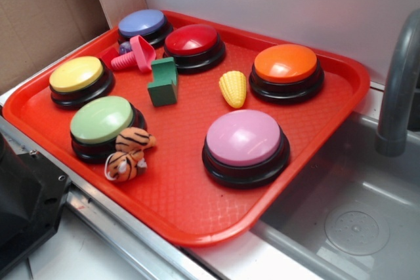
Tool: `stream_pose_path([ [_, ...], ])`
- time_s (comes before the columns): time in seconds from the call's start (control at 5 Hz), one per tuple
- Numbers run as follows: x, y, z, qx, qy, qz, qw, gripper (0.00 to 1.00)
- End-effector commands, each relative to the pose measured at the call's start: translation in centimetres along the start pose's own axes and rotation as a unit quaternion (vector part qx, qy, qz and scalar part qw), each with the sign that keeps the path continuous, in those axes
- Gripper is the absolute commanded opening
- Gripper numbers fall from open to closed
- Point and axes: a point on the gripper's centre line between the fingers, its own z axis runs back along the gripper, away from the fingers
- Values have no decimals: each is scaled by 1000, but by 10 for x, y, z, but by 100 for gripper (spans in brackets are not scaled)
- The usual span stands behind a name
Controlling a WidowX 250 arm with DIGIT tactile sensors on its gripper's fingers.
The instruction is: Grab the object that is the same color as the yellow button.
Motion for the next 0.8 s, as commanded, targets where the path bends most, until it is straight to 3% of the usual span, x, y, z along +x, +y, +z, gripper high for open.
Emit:
stream_pose_path([
  [0.0, 59, -13, -42, 24, -45, 60, 997, 100],
  [0.6, 106, -34, -110, 32, -71, 122, 990, 100],
])
